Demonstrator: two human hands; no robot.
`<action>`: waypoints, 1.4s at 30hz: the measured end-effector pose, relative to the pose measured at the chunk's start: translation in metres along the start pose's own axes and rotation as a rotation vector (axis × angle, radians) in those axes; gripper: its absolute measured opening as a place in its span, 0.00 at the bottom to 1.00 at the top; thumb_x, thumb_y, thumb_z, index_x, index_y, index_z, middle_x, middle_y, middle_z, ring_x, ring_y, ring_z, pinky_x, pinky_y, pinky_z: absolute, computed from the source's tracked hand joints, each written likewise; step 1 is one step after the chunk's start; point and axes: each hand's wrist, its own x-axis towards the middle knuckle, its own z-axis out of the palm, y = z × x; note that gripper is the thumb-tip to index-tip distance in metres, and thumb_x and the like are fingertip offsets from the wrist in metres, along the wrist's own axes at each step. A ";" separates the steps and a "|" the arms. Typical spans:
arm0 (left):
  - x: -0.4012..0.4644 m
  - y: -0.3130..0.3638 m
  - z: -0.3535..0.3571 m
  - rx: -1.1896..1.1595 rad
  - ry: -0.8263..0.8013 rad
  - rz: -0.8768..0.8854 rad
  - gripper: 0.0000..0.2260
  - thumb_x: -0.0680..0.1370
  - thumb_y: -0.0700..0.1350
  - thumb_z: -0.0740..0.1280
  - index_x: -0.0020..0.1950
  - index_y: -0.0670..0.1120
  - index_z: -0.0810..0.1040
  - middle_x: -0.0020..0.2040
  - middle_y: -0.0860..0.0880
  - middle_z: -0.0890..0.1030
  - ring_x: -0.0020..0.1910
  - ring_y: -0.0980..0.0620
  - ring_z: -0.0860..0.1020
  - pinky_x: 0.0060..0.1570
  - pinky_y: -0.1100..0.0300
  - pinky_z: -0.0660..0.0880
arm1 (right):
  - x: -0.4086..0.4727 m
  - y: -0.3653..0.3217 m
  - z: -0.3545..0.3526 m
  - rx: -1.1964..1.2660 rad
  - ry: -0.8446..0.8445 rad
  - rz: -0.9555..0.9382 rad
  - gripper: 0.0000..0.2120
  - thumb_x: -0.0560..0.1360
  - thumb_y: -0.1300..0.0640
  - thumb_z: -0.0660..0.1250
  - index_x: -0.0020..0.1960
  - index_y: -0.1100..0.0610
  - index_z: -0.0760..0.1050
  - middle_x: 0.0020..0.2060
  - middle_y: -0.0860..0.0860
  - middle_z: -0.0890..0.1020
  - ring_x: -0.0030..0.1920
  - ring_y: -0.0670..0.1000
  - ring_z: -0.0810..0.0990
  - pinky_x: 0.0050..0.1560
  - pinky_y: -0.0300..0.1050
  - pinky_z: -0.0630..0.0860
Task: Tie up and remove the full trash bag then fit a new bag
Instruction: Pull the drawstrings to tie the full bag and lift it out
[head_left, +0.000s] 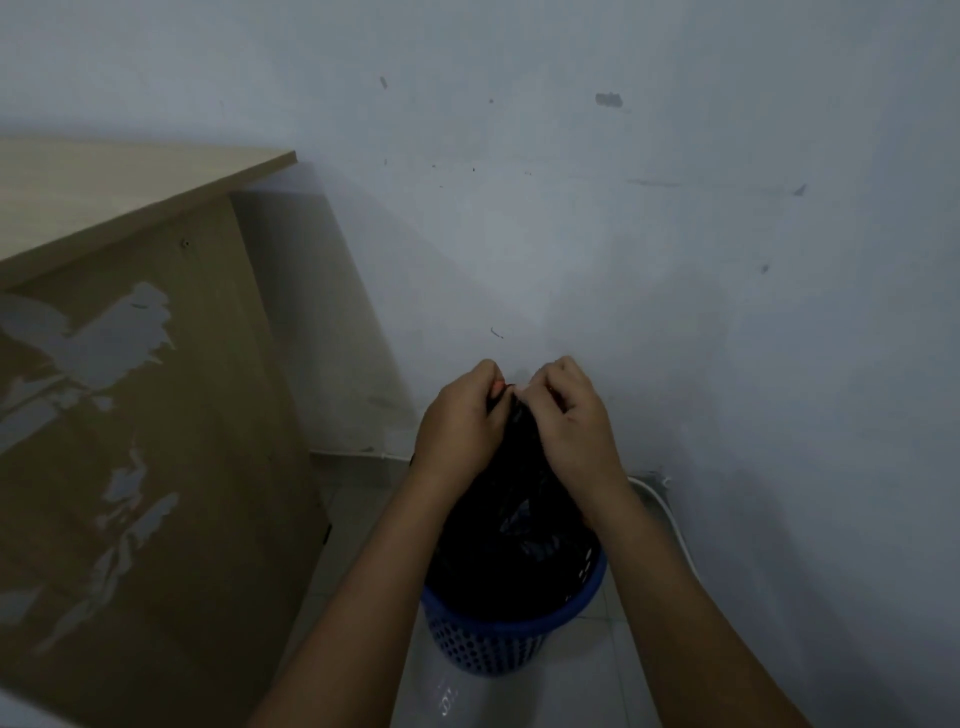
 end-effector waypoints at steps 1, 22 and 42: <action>0.001 -0.001 -0.001 0.020 0.020 0.010 0.16 0.82 0.48 0.67 0.41 0.51 0.62 0.34 0.51 0.72 0.33 0.49 0.70 0.33 0.51 0.69 | 0.000 0.001 0.001 0.196 -0.022 0.077 0.14 0.80 0.59 0.69 0.37 0.56 0.72 0.42 0.50 0.78 0.46 0.50 0.78 0.50 0.42 0.73; -0.017 0.003 0.019 -0.719 -0.080 -0.264 0.17 0.88 0.52 0.59 0.50 0.39 0.69 0.37 0.50 0.76 0.37 0.55 0.74 0.40 0.62 0.73 | -0.013 0.044 0.008 -0.071 -0.080 0.131 0.13 0.90 0.54 0.57 0.53 0.55 0.79 0.45 0.48 0.84 0.45 0.42 0.81 0.45 0.37 0.75; -0.026 -0.027 0.037 -0.689 -0.159 -0.199 0.09 0.87 0.43 0.61 0.60 0.49 0.81 0.56 0.51 0.85 0.58 0.54 0.82 0.59 0.65 0.76 | -0.010 0.061 0.010 -0.057 0.089 0.192 0.06 0.83 0.63 0.69 0.52 0.53 0.80 0.47 0.44 0.86 0.47 0.34 0.84 0.45 0.26 0.75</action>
